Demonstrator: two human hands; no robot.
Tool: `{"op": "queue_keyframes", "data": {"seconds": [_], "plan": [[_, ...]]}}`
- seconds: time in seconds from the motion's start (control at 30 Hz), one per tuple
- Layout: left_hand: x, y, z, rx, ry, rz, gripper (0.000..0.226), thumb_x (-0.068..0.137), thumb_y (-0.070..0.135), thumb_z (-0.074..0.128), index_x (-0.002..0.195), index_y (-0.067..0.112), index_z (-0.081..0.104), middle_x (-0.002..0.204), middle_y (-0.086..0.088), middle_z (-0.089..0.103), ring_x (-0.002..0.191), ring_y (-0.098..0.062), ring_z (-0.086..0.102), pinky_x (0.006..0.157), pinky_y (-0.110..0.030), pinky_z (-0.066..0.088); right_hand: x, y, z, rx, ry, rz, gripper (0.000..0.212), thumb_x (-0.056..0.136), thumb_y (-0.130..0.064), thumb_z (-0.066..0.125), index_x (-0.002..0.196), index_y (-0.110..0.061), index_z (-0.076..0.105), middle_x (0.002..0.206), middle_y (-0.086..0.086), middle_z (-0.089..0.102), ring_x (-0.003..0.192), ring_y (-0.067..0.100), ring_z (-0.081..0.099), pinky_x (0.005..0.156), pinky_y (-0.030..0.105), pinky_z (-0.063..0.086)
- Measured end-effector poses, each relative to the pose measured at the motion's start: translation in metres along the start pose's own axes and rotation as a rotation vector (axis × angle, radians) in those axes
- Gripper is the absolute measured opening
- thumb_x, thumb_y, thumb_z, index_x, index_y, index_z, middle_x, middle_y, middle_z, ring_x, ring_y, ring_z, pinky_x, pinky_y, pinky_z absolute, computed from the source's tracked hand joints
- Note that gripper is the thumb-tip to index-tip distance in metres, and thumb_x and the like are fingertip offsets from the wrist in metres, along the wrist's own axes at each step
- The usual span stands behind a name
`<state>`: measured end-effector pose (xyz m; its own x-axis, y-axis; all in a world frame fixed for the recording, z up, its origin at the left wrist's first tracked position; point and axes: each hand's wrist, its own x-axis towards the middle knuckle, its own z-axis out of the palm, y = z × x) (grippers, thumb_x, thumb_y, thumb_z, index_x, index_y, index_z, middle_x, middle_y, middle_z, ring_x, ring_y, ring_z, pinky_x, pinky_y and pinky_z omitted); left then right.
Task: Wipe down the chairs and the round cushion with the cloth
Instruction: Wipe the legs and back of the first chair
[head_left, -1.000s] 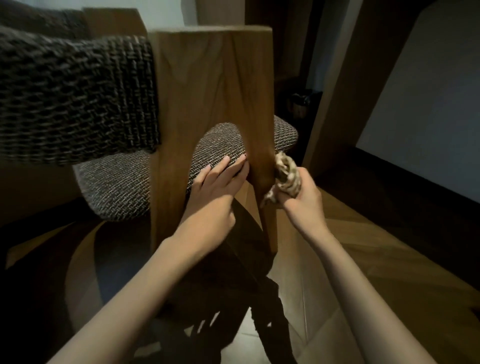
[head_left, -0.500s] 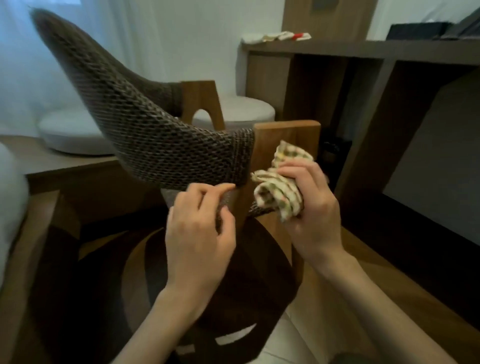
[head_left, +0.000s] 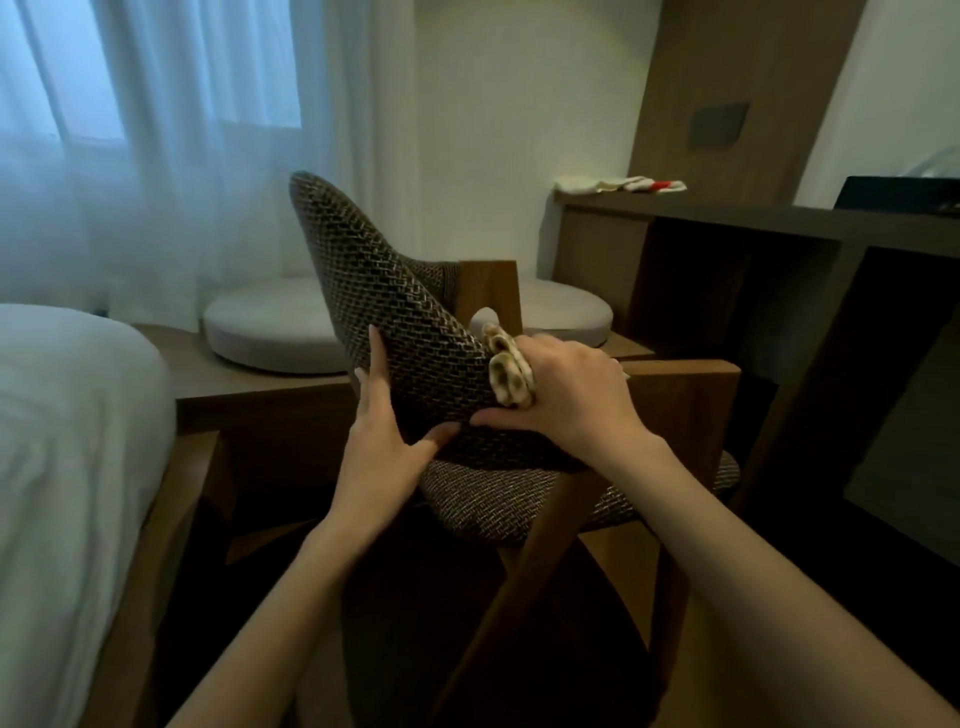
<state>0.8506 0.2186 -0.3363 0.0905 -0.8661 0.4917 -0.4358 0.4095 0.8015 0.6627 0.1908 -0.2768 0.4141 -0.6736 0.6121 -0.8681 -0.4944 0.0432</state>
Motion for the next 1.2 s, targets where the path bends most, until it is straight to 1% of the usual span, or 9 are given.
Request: {"op": "queue_keyframes", "data": {"seconds": [0.17,0.33,0.47,0.57,0.7,0.87,1.03,1.1,1.2], "plan": [[0.002,-0.009,-0.004,0.060,0.095,0.018,0.118,0.064,0.045,0.079,0.148,0.047,-0.004,0.154,-0.005,0.031,0.142,-0.022,0.027,0.114,-0.047,0.030,0.000,0.004,0.004,-0.002,0.054,-0.016,0.060,0.064,-0.080,0.060,0.084,-0.024,0.057,0.080,-0.010,0.064,0.069,0.011,0.060,0.055,0.024,0.038],[0.004,-0.014,-0.001,0.048,0.130,0.049,0.116,0.059,0.052,0.076,0.148,0.047,0.002,0.151,-0.002,0.036,0.136,-0.015,0.036,0.109,-0.026,0.030,0.004,0.003,0.003,0.001,0.020,0.006,0.058,0.063,-0.081,0.058,0.081,-0.026,0.057,0.078,-0.011,0.062,0.069,0.011,0.059,0.056,0.025,0.034],[0.005,-0.016,0.002,0.034,0.133,0.061,0.116,0.060,0.049,0.077,0.148,0.046,0.001,0.152,-0.001,0.034,0.135,-0.014,0.037,0.106,-0.025,0.030,0.006,0.002,-0.001,0.021,-0.032,0.011,0.056,0.064,-0.080,0.059,0.086,-0.029,0.061,0.083,-0.010,0.066,0.076,0.013,0.062,0.064,0.029,0.045],[0.003,-0.019,0.003,0.030,0.141,0.080,0.116,0.060,0.049,0.077,0.148,0.048,0.001,0.151,0.002,0.034,0.130,-0.005,0.035,0.105,-0.020,0.028,0.006,0.003,-0.001,-0.002,-0.027,0.007,0.057,0.064,-0.083,0.056,0.089,-0.032,0.062,0.084,-0.011,0.067,0.078,0.012,0.063,0.064,0.027,0.043],[0.001,-0.023,0.004,-0.019,0.126,0.100,0.114,0.060,0.051,0.077,0.145,0.054,0.001,0.150,0.001,0.037,0.134,-0.009,0.038,0.108,-0.029,0.033,0.004,0.005,0.000,-0.033,0.004,-0.001,0.056,0.062,-0.085,0.054,0.081,-0.033,0.062,0.076,-0.014,0.065,0.070,0.009,0.060,0.059,0.025,0.035],[0.015,-0.025,0.009,-0.027,0.099,0.081,0.115,0.060,0.050,0.077,0.145,0.054,-0.001,0.152,0.003,0.033,0.134,-0.009,0.035,0.108,-0.027,0.030,0.011,0.011,0.003,-0.038,-0.013,0.010,0.057,0.062,-0.085,0.055,0.082,-0.032,0.063,0.073,-0.011,0.063,0.070,0.012,0.060,0.061,0.026,0.037],[0.039,-0.007,0.032,-0.019,0.065,0.114,0.111,0.060,0.059,0.070,0.145,0.053,-0.001,0.154,-0.005,0.029,0.139,-0.019,0.033,0.112,-0.033,0.030,0.017,0.041,-0.007,-0.032,0.029,0.126,0.051,0.057,-0.084,0.059,0.062,-0.035,0.047,0.055,-0.022,0.039,0.060,0.008,0.048,0.060,0.027,0.035],[0.053,0.005,0.050,-0.007,0.048,0.136,0.111,0.061,0.060,0.070,0.145,0.053,-0.001,0.155,-0.010,0.027,0.139,-0.021,0.032,0.113,-0.036,0.030,0.017,0.062,-0.017,-0.024,0.029,0.193,0.052,0.054,-0.085,0.060,0.060,-0.037,0.042,0.058,-0.021,0.042,0.062,0.009,0.049,0.062,0.029,0.039],[0.065,0.010,0.077,0.047,-0.026,0.135,0.119,0.068,0.044,0.077,0.145,0.049,-0.013,0.155,-0.014,0.025,0.140,-0.027,0.031,0.114,-0.047,0.028,0.011,0.084,-0.019,-0.071,-0.035,0.219,0.051,0.056,-0.083,0.060,0.071,-0.036,0.052,0.070,-0.014,0.056,0.071,0.013,0.058,0.065,0.030,0.041]]}}
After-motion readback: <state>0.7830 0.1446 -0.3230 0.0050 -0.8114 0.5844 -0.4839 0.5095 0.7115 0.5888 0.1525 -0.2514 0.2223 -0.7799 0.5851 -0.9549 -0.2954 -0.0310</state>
